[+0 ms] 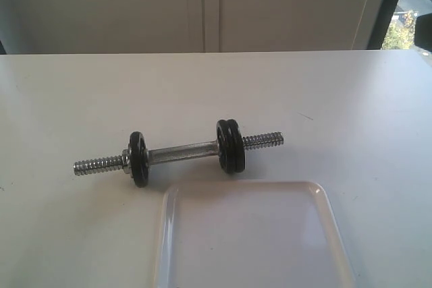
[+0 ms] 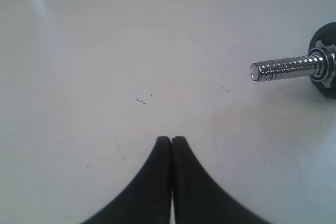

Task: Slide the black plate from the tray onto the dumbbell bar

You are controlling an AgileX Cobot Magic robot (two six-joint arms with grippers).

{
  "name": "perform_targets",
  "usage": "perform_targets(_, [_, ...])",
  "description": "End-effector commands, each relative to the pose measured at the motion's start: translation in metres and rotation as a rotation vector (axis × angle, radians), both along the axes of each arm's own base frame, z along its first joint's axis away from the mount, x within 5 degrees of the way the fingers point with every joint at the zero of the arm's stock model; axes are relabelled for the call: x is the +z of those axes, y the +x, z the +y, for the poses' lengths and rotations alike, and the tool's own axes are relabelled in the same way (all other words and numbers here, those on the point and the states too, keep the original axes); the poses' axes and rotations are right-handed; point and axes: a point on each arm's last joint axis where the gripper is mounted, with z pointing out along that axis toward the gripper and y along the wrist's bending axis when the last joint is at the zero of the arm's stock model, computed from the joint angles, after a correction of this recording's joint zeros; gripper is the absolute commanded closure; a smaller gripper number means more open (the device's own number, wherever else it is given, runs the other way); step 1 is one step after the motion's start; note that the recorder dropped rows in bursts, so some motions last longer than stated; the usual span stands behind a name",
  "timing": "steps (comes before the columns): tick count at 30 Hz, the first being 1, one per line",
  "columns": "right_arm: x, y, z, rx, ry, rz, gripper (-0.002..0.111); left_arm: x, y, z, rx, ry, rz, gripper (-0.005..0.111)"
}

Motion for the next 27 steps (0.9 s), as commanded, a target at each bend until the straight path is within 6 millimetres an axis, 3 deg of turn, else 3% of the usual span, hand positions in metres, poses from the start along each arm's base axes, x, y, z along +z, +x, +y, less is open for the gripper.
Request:
perform_targets(1, [-0.0008,-0.0005,-0.0005,-0.006,0.001,-0.004,0.108,-0.0004,0.0000,0.0002,0.004,-0.002,-0.006,0.107])
perform_targets(27, [-0.0008,-0.0005,-0.0006,-0.007,-0.001,-0.004,0.108,-0.0003,0.0001,0.0007,0.004,0.014,-0.009,0.107])
